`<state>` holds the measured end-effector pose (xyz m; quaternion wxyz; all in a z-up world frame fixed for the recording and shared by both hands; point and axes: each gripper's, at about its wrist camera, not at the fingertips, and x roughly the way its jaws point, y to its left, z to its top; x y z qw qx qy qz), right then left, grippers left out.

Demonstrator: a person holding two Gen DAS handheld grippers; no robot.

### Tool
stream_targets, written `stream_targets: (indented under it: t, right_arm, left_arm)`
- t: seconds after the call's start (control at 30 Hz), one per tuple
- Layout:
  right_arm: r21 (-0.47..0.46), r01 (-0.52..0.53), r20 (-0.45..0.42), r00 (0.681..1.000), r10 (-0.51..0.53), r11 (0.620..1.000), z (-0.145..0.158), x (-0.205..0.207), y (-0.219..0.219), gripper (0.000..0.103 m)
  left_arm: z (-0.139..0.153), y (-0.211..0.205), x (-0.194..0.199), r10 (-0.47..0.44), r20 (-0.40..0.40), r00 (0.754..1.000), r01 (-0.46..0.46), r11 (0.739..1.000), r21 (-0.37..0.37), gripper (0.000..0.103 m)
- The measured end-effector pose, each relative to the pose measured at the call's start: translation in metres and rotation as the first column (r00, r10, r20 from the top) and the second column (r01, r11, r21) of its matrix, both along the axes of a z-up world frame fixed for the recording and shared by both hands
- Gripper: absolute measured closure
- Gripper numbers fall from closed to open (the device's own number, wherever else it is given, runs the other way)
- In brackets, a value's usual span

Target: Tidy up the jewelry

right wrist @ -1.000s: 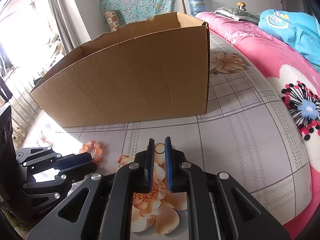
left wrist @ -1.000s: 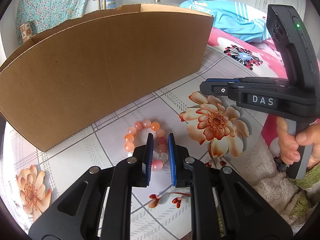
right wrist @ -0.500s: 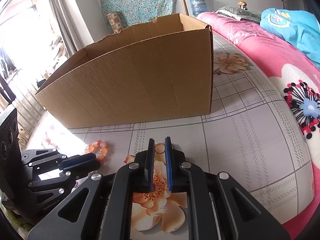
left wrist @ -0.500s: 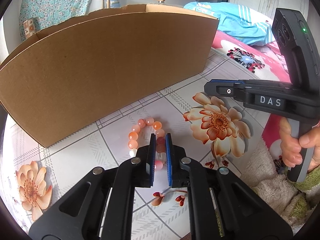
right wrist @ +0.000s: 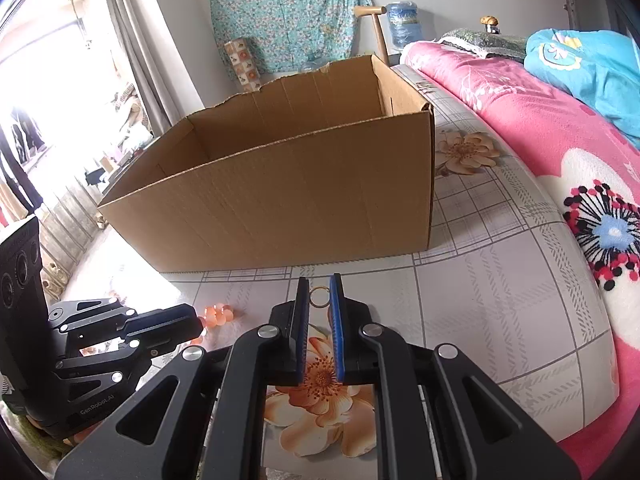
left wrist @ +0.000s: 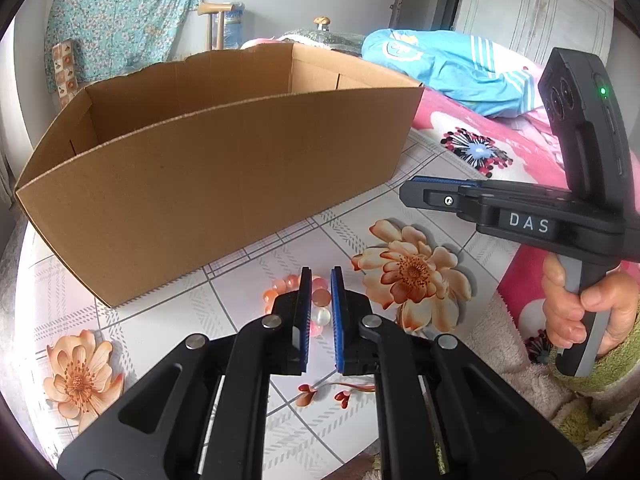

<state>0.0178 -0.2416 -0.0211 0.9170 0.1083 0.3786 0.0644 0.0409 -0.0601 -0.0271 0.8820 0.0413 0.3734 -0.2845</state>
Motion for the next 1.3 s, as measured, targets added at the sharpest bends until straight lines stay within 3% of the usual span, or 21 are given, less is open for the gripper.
stream_targets:
  t: [0.43, 0.87, 1.3]
  right_arm:
    - [0.032, -0.039, 0.091, 0.995, 0.036, 0.999, 0.031, -0.011, 0.008, 0.092]
    - [0.074, -0.099, 0.181, 0.980, 0.084, 0.992, 0.064, -0.004, 0.013, 0.092]
    - [0.121, -0.115, 0.244, 0.966, 0.082, 0.986, 0.101, 0.034, -0.005, 0.092]
  left_arm:
    - [0.046, 0.010, -0.007, 0.009, 0.062, 0.998, -0.002, 0.994, -0.109, 0.095]
    - [0.091, 0.010, -0.006, 0.000, 0.147, 0.989, 0.025, 0.986, -0.167, 0.095]
    - [0.140, 0.028, 0.032, 0.020, 0.186, 0.982, 0.023, 0.974, -0.226, 0.095]
